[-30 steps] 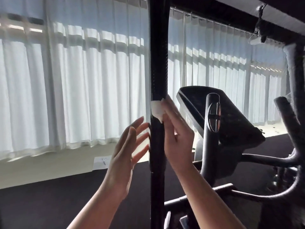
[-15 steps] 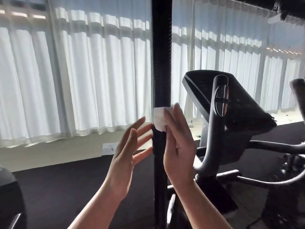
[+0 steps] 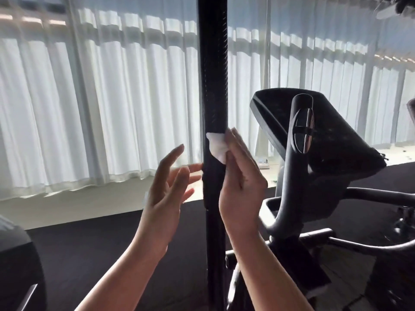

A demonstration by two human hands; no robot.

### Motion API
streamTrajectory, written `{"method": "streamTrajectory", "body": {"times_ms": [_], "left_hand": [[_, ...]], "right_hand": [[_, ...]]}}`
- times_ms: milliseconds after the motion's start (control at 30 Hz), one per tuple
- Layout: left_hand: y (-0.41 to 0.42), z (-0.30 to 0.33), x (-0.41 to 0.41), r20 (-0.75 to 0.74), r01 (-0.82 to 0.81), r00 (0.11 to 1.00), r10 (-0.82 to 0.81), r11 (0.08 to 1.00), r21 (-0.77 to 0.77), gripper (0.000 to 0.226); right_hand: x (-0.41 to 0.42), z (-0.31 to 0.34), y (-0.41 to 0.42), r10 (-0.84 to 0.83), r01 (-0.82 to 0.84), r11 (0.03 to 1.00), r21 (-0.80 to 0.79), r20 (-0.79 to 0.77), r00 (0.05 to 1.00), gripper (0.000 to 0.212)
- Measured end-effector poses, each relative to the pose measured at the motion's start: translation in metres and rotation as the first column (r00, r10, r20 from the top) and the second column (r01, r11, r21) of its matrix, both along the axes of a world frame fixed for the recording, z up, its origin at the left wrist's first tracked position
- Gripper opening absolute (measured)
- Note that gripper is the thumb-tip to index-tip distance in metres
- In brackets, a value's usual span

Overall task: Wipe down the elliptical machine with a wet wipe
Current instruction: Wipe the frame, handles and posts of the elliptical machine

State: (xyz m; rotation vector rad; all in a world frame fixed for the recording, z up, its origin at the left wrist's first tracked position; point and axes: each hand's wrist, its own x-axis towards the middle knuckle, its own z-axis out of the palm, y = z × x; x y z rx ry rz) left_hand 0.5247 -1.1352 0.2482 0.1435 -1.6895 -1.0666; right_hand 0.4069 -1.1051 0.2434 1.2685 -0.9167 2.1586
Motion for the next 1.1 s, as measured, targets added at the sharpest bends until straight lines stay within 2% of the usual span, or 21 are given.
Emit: {"method": "streamTrajectory", "body": {"times_ms": [100,167,233,333,533,700,833,933,1100], "left_hand": [[-0.003,0.016,0.001,-0.040,-0.029,0.999,0.028,0.999,-0.026,0.040],[0.000,0.033,0.000,-0.041,-0.032,0.999,0.029,0.996,-0.078,0.038],[0.005,0.054,-0.005,-0.052,-0.049,0.998,0.042,0.990,-0.131,0.037],[0.013,0.091,-0.015,-0.091,-0.137,0.988,0.122,0.973,-0.187,0.037],[0.026,0.162,-0.024,-0.175,-0.234,0.965,0.195,0.943,-0.238,0.034],[0.032,0.196,-0.030,-0.222,-0.265,0.953,0.208,0.925,-0.272,0.032],[0.031,0.205,-0.032,-0.190,-0.244,0.961,0.202,0.940,-0.237,0.032],[0.026,0.208,-0.022,-0.154,-0.211,0.972,0.178,0.950,-0.229,0.030],[0.033,0.203,-0.017,-0.119,-0.159,0.984,0.135,0.963,-0.218,0.028]], "right_hand": [[0.000,-0.006,-0.003,-0.022,0.021,0.999,-0.037,-0.035,0.999,0.032],[-0.001,-0.020,0.000,-0.030,0.029,0.999,-0.037,-0.011,0.999,0.034],[-0.004,-0.008,0.003,-0.003,0.003,1.000,-0.007,0.020,1.000,0.033],[-0.009,0.044,0.003,0.100,-0.100,0.995,-0.003,0.014,0.995,0.033],[-0.017,0.162,-0.004,0.123,-0.121,0.991,-0.063,0.021,0.992,0.031],[-0.022,0.256,-0.004,0.100,-0.105,0.989,-0.100,-0.052,0.994,0.031],[-0.030,0.309,-0.002,0.034,-0.048,0.986,-0.160,-0.091,0.995,0.030],[-0.029,0.316,-0.003,0.008,-0.037,0.976,-0.216,-0.137,0.991,0.027],[-0.039,0.273,0.004,-0.022,-0.012,0.981,-0.194,-0.172,0.985,0.029]]}}
